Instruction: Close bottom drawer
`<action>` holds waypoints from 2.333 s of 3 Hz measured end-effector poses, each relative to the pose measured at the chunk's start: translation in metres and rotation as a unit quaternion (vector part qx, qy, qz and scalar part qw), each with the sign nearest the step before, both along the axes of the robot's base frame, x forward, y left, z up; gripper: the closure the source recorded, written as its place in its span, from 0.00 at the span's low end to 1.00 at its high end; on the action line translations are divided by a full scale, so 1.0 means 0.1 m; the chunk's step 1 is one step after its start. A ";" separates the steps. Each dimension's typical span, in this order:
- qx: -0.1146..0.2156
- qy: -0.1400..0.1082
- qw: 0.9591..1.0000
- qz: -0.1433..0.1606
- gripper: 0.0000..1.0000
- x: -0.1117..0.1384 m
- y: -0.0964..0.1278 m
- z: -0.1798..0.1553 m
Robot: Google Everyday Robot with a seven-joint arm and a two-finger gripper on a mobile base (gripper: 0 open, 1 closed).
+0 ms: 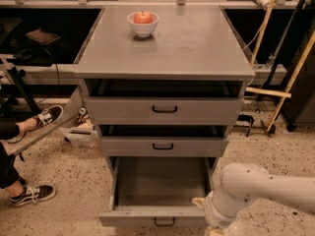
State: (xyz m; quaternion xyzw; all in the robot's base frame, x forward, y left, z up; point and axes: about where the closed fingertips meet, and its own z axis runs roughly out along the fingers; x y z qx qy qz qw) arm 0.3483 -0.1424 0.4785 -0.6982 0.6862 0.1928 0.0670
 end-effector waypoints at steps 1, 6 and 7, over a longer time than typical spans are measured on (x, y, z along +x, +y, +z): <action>0.000 0.035 0.999 -0.027 0.00 -0.22 0.01 -0.76; 0.085 0.121 0.982 -0.118 0.00 -0.11 -0.02 -2.78; 0.107 0.135 0.973 -0.151 0.00 0.14 0.06 -3.20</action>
Offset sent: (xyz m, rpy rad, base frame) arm -0.0396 -0.0101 -0.2036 0.0008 0.0779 -0.2707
